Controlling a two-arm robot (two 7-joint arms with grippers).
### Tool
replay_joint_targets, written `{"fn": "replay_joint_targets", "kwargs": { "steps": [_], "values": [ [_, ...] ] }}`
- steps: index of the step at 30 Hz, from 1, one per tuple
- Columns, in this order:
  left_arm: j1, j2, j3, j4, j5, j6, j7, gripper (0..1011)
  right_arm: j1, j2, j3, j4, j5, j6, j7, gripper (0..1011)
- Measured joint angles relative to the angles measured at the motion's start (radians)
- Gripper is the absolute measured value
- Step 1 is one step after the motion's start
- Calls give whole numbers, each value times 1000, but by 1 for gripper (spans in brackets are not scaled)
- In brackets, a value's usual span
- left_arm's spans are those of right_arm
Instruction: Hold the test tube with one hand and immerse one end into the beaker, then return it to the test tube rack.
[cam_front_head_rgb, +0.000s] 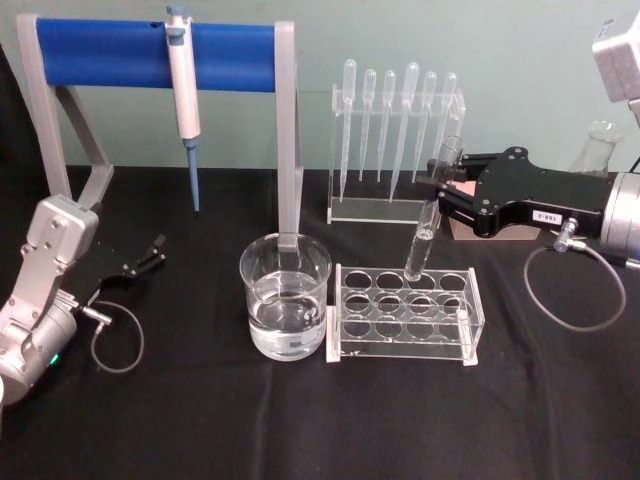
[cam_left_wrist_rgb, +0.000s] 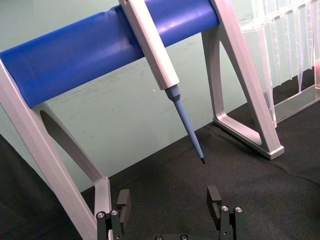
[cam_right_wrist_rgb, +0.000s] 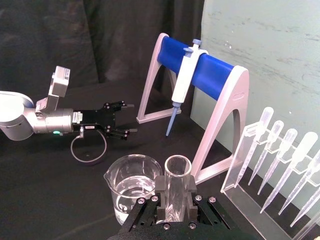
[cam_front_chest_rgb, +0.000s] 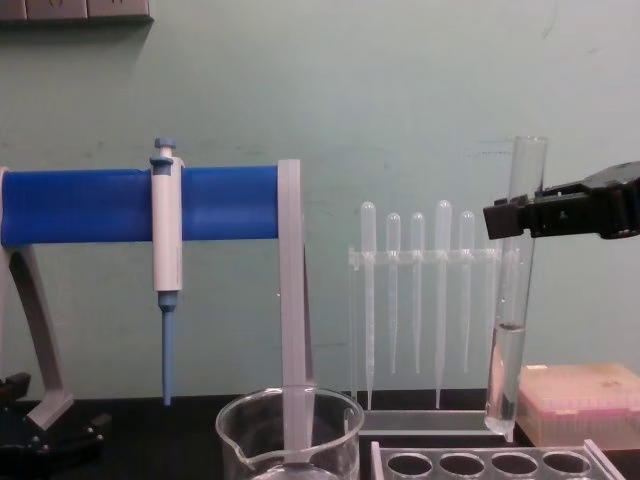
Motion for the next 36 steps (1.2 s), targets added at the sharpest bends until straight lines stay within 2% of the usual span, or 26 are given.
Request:
{"fn": "replay_joint_targets", "kwargs": {
  "steps": [36],
  "values": [
    [0, 0, 0, 0, 0, 0, 0, 1000, -4, -2, 5, 0, -1, -1, 5, 225]
  ]
}}
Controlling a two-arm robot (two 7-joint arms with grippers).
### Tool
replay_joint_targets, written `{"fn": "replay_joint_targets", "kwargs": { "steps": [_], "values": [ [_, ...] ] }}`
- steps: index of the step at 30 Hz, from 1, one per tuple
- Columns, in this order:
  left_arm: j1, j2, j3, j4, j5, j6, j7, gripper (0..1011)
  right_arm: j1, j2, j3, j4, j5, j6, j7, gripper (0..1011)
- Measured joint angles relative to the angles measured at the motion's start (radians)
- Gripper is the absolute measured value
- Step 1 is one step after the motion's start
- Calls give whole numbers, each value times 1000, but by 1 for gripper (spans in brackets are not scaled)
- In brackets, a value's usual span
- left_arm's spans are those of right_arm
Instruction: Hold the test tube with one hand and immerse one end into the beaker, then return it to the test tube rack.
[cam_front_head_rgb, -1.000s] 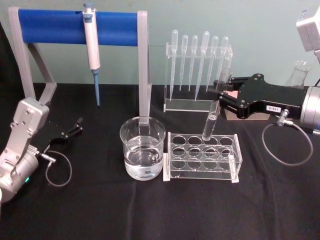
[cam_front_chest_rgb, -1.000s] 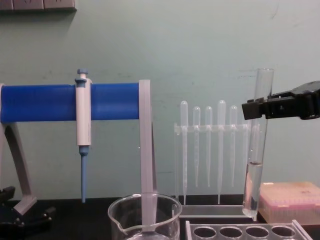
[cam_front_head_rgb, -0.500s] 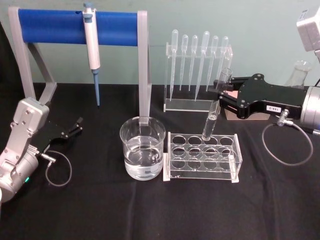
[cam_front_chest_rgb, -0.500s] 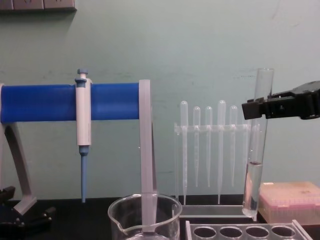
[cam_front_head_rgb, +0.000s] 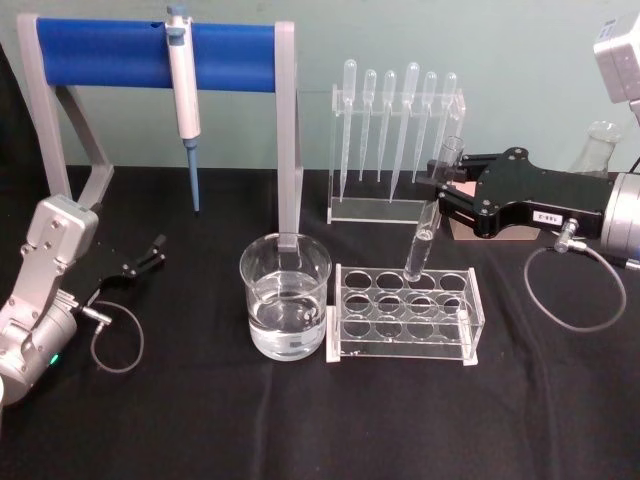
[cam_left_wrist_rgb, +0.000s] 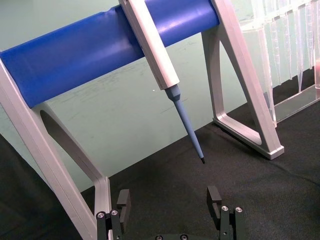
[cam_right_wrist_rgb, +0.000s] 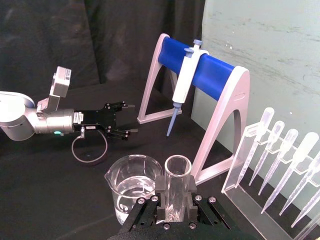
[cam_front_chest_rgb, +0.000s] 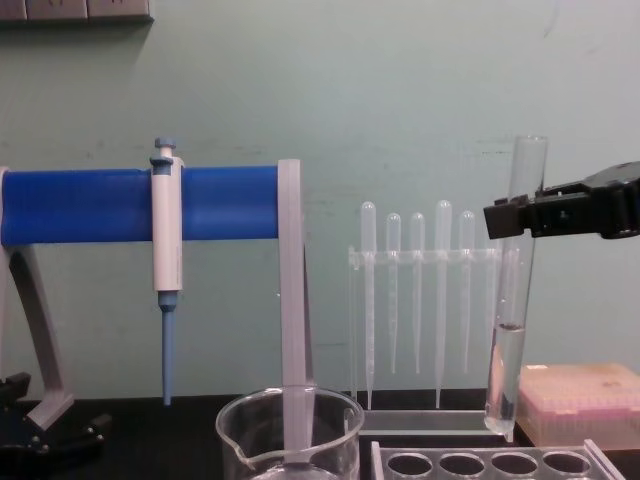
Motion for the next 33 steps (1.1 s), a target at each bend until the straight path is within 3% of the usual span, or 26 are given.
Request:
{"fn": "replay_joint_targets", "kwargs": {
  "steps": [33],
  "values": [
    [0, 0, 0, 0, 0, 0, 0, 1000, 0, 0, 0, 0, 0, 0, 0, 224]
  ]
}}
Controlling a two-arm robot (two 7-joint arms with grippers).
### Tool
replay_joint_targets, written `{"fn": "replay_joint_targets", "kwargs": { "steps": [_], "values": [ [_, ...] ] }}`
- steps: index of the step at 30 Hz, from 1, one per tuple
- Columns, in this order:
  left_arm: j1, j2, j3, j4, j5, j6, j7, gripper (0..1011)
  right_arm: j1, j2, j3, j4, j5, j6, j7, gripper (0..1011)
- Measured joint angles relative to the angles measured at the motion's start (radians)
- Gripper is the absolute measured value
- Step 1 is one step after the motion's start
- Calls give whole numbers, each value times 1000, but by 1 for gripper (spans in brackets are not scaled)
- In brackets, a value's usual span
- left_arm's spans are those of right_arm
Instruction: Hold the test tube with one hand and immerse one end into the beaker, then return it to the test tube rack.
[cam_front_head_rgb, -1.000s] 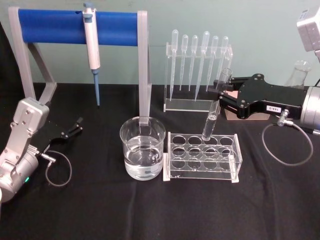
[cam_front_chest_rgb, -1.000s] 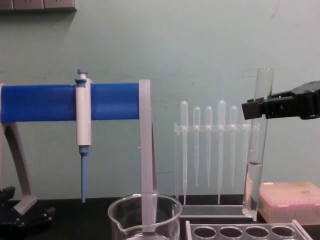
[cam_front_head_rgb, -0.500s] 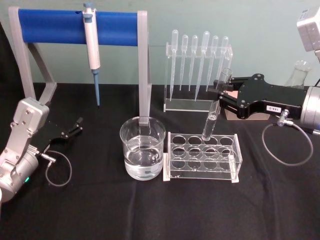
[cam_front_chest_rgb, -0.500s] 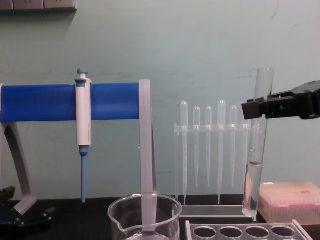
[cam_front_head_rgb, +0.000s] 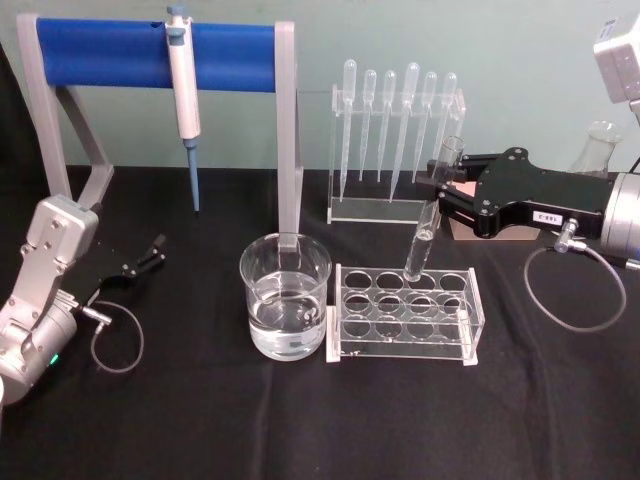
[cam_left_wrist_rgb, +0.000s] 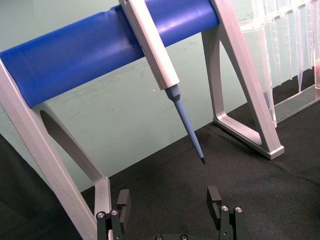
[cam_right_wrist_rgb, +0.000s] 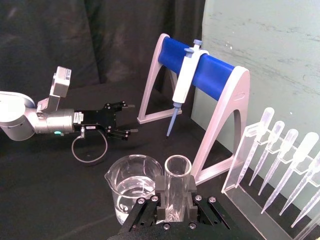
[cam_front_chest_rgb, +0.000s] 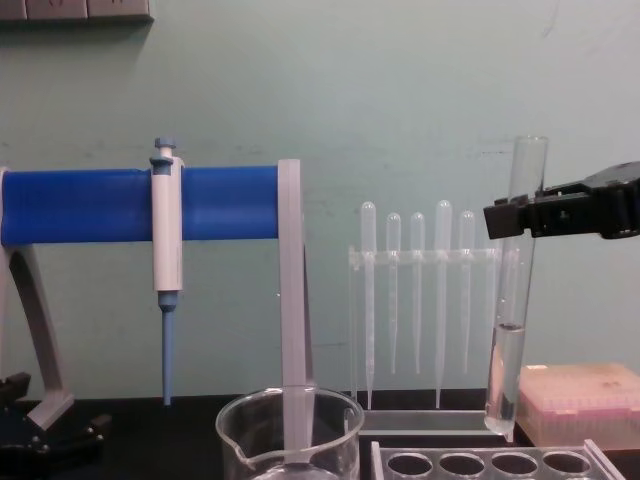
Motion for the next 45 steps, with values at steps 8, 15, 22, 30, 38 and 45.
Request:
{"fn": "replay_joint_targets", "kwargs": {
  "steps": [8, 15, 22, 30, 38, 45],
  "values": [
    [0, 0, 0, 0, 0, 0, 0, 1000, 0, 0, 0, 0, 0, 0, 0, 224],
    [0, 0, 0, 0, 0, 0, 0, 1000, 0, 0, 0, 0, 0, 0, 0, 225],
    [0, 0, 0, 0, 0, 0, 0, 1000, 0, 0, 0, 0, 0, 0, 0, 225],
    [0, 0, 0, 0, 0, 0, 0, 1000, 0, 0, 0, 0, 0, 0, 0, 225],
    [0, 0, 0, 0, 0, 0, 0, 1000, 0, 0, 0, 0, 0, 0, 0, 225],
    [0, 0, 0, 0, 0, 0, 0, 1000, 0, 0, 0, 0, 0, 0, 0, 224]
  ]
}}
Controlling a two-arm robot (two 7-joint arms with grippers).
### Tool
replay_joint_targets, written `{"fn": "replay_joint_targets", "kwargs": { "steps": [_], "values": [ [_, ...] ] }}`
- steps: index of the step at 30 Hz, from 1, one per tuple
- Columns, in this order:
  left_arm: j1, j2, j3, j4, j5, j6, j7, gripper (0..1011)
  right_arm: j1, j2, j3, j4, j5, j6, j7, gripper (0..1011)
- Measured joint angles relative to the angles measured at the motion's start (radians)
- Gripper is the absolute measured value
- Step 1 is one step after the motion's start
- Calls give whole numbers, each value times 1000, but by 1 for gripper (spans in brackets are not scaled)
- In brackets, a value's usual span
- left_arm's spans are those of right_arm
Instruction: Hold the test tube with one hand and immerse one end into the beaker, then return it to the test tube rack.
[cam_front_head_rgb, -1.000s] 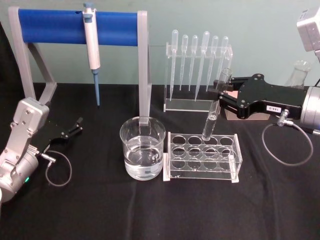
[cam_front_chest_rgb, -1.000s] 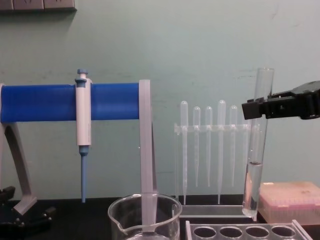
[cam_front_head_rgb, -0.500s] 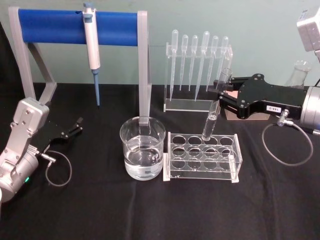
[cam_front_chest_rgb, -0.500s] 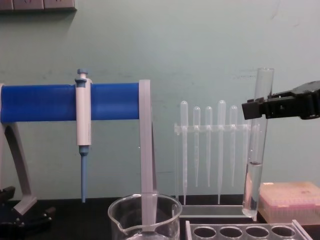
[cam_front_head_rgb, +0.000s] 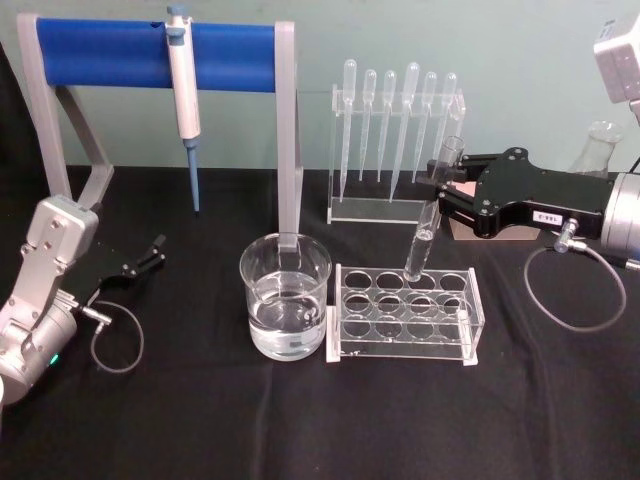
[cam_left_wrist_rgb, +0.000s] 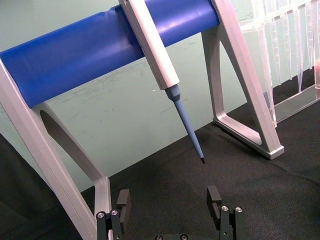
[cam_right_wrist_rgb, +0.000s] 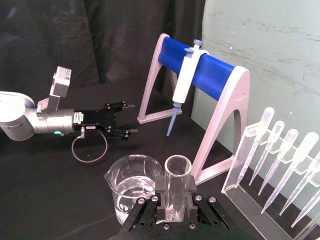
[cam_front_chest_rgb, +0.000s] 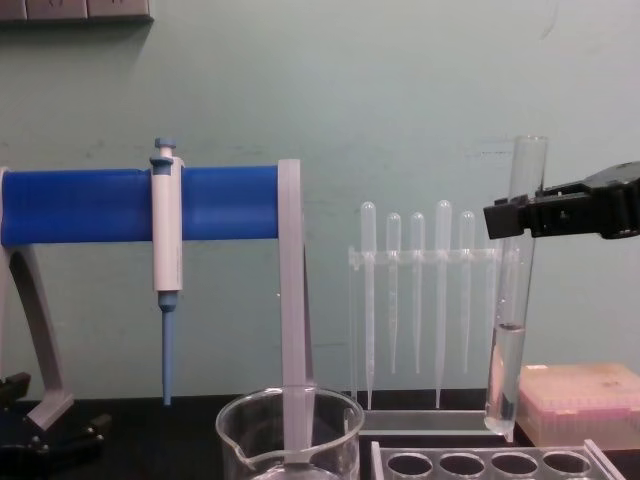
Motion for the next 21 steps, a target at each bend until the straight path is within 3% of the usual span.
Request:
{"fn": "replay_joint_targets", "kwargs": {
  "steps": [21],
  "values": [
    [0, 0, 0, 0, 0, 0, 0, 1000, 0, 0, 0, 0, 0, 0, 0, 225]
  ]
}}
